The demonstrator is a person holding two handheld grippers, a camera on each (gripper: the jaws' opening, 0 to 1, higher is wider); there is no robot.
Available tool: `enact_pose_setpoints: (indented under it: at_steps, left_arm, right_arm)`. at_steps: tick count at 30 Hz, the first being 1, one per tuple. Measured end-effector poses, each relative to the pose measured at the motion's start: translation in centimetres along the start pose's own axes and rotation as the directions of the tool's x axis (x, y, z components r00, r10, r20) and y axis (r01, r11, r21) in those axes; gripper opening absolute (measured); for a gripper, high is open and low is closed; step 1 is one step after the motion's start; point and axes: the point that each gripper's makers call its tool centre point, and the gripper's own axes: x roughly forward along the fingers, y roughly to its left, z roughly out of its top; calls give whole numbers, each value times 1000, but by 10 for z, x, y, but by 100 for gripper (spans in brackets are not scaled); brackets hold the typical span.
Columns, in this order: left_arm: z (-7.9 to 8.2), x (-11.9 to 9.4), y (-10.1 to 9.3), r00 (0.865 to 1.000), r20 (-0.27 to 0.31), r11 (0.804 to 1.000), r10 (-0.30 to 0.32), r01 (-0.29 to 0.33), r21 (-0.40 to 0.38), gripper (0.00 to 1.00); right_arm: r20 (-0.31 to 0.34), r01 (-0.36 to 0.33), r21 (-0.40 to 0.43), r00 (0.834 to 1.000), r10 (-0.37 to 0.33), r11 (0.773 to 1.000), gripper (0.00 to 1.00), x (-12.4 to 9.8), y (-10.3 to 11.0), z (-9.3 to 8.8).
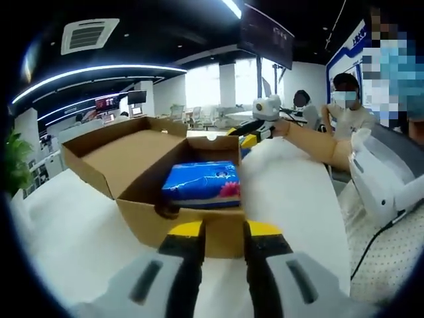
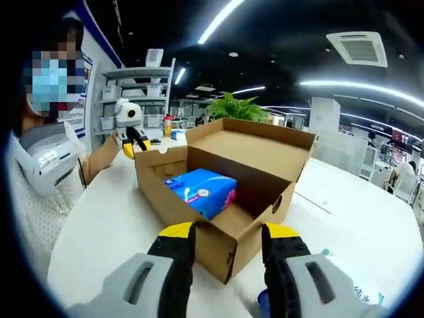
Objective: Operate the shoe box by opening the lid, removing the specified soft item, and placing it in the target area until the item is outside and the box remains undamaged.
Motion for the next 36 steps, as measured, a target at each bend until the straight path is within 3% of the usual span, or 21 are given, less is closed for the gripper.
enact_pose_setpoints:
  at_steps: [8,11,18,28,32,36]
  left_arm:
    - [2,4,-8,1000,7,1000,-27,27,4,23]
    - [2,6,-4,1000,6,999,-3,3,43,13]
    - [4,7,-8,999,14,999,-31,30,34,13]
    - [6,13,-16,998,25,998,-64,64,29,13]
    - [7,15,-18,997,29,997,-76,75,35,13]
    - [7,15,-17,996,34,996,-80,79,41,13]
  right_arm:
    - [9,-49,-9,999,49,999,41,0,-10,0]
    - [10,-66,-10,998,66,998,41,4,-13,0]
    - [27,-98,-10,995,99,995,40,10,-18,1]
    - [39,-89,4,995,89,996,38,14,-26,0]
    - [21,-66,12,998,66,998,37,16,-31,-1]
    - [-43,-47,2,998,47,999,38,18,-30,-1]
